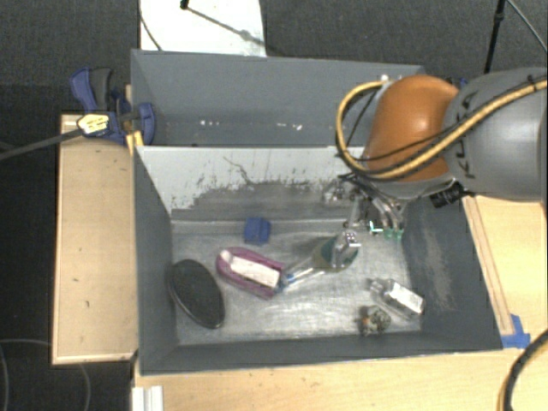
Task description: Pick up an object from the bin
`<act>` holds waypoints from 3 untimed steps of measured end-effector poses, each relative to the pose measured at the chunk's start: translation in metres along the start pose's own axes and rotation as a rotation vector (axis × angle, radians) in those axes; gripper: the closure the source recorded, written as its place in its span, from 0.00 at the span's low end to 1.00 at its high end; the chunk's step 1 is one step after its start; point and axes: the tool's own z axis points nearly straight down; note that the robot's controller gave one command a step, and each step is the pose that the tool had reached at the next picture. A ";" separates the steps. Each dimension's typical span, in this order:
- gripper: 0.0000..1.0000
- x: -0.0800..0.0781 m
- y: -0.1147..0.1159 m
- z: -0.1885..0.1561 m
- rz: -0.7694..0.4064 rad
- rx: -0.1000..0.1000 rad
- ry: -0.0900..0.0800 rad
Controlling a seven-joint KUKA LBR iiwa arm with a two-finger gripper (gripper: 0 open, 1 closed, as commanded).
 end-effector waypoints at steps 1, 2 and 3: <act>0.00 0.002 -0.006 0.068 -0.201 0.002 -0.010; 0.00 -0.007 -0.020 0.039 -0.470 0.003 -0.011; 0.00 0.002 -0.011 0.037 -0.584 0.001 -0.006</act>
Offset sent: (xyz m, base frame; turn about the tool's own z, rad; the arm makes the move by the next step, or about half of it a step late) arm -0.0045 -0.0050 -0.0705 -0.2022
